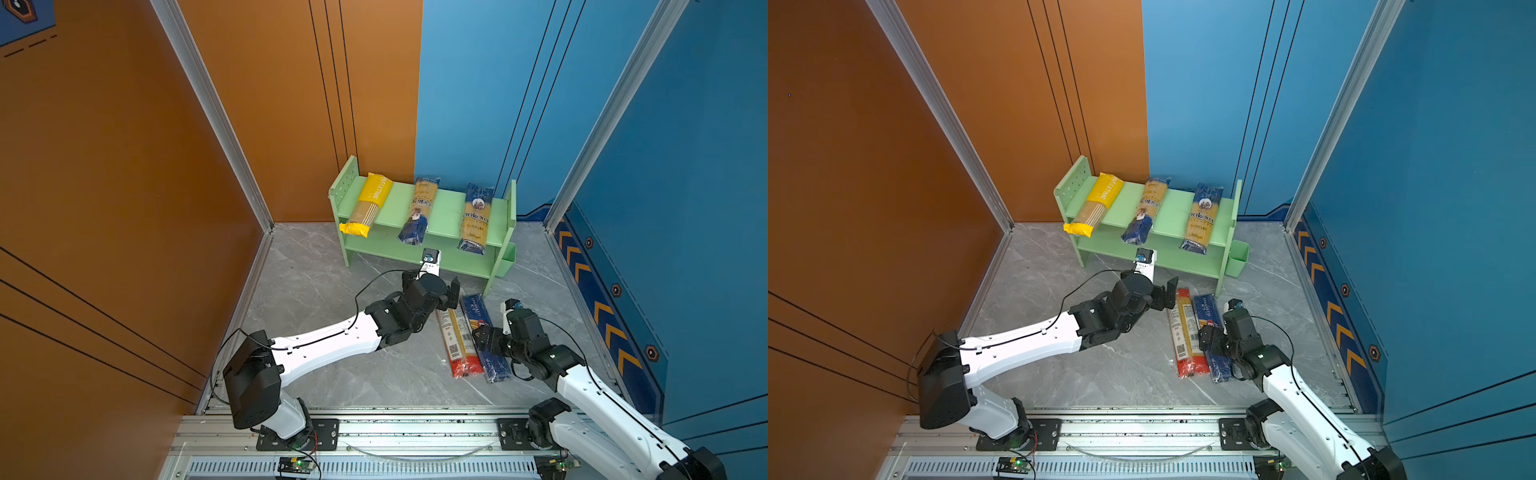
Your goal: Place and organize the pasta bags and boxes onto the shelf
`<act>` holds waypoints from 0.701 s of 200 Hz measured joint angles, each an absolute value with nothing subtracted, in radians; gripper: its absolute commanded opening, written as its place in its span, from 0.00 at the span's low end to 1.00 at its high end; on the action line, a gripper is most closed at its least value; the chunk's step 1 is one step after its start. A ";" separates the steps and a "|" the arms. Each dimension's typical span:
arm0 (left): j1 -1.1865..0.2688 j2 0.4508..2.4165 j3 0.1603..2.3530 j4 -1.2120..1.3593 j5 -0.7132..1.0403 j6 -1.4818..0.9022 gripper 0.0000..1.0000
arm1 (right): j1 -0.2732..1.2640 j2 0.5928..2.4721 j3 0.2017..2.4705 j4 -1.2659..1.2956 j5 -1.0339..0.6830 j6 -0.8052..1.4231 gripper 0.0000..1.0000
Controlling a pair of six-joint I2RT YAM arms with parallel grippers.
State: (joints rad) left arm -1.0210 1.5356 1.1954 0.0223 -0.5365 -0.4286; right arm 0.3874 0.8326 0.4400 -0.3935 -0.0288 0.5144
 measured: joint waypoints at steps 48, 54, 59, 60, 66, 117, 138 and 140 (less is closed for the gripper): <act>-1.016 1.509 1.136 0.014 -0.518 -0.466 0.98 | 0.405 0.812 0.440 -0.392 -0.018 0.518 1.00; -1.016 1.506 1.131 0.014 -0.517 -0.470 0.98 | 0.406 0.812 0.440 -0.392 -0.015 0.518 1.00; -1.016 1.505 1.127 0.013 -0.516 -0.472 0.98 | 0.406 0.812 0.440 -0.392 -0.013 0.518 1.00; -1.016 1.504 1.126 0.013 -0.516 -0.473 0.98 | 0.406 0.812 0.440 -0.392 -0.013 0.518 1.00; -1.015 1.503 1.121 0.013 -0.514 -0.475 0.98 | 0.408 0.812 0.440 -0.392 -0.008 0.518 1.00; -1.015 1.496 1.071 0.011 -0.511 -0.500 0.98 | 0.428 0.828 0.440 -0.394 0.026 0.517 1.00; -1.013 1.496 1.058 0.011 -0.510 -0.511 0.98 | 0.445 0.833 0.451 -0.410 0.051 0.518 1.00; -1.013 1.496 1.057 0.011 -0.510 -0.511 0.98 | 0.447 0.833 0.452 -0.411 0.055 0.518 1.00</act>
State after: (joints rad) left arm -1.0134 1.4956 1.0573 0.0113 -0.5098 -0.5110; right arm 0.4465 0.8333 0.4522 -0.4110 0.0551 0.5179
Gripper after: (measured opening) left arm 0.979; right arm 0.993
